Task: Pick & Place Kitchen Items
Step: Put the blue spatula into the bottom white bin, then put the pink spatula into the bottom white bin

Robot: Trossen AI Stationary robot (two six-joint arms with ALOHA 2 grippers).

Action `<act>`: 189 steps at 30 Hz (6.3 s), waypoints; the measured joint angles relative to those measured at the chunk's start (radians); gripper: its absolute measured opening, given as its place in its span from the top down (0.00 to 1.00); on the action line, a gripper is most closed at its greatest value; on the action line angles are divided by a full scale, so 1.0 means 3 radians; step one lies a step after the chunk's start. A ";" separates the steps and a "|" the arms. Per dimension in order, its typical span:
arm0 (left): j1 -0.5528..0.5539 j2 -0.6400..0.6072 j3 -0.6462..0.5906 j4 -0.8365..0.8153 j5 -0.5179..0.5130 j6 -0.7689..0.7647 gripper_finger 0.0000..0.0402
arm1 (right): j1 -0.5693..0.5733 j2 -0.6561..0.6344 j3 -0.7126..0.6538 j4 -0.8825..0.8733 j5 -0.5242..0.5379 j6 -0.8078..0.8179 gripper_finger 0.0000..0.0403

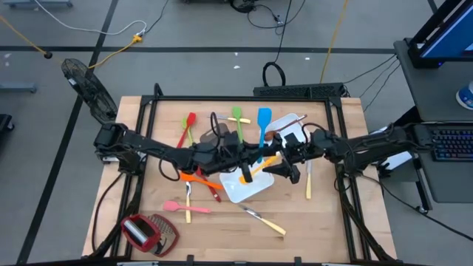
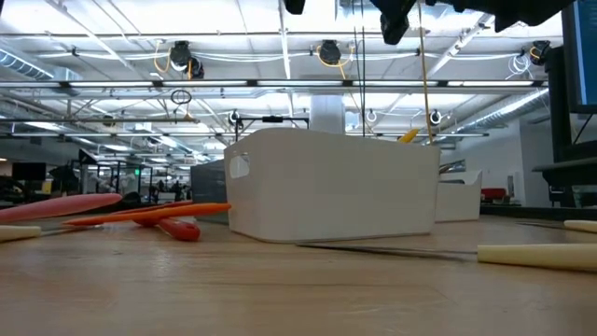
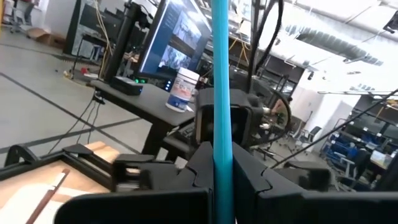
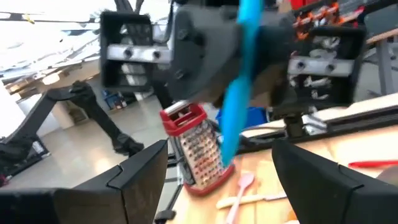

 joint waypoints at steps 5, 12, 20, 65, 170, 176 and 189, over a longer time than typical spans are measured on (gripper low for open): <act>-0.0012 0.0000 0.0000 0.0001 0.0016 -0.0063 0.97 | -0.0067 0.0154 0.0085 -0.0006 -0.0005 -0.0003 0.30; -0.0042 0.0090 -0.0001 -0.0029 0.0028 -0.0200 0.97 | -0.0073 0.0277 0.0254 -0.0024 -0.0189 -0.0013 0.32; -0.0038 0.0112 -0.0004 0.0034 0.0005 -0.0173 0.97 | -0.0110 0.0239 0.0267 -0.0341 -0.0205 -0.0017 0.48; -0.0148 0.0108 -0.0001 -0.0036 0.0018 -0.0434 0.79 | -0.0107 0.0121 0.0261 -0.0531 -0.0274 -0.0141 0.94; 0.0039 -0.0999 -0.0003 -0.2742 -0.0050 -0.0535 0.31 | 0.0866 0.1192 0.0261 -0.1829 0.4710 -0.6281 0.76; 0.0040 -0.0999 -0.0003 -0.2775 -0.0051 -0.0535 0.31 | 0.0882 0.1189 0.0414 -0.1680 0.4638 -0.6245 0.74; -0.0042 -0.0999 -0.0003 -0.2775 -0.0055 -0.0533 0.31 | 0.0864 0.1006 0.0517 -0.1622 0.4733 -0.6075 0.75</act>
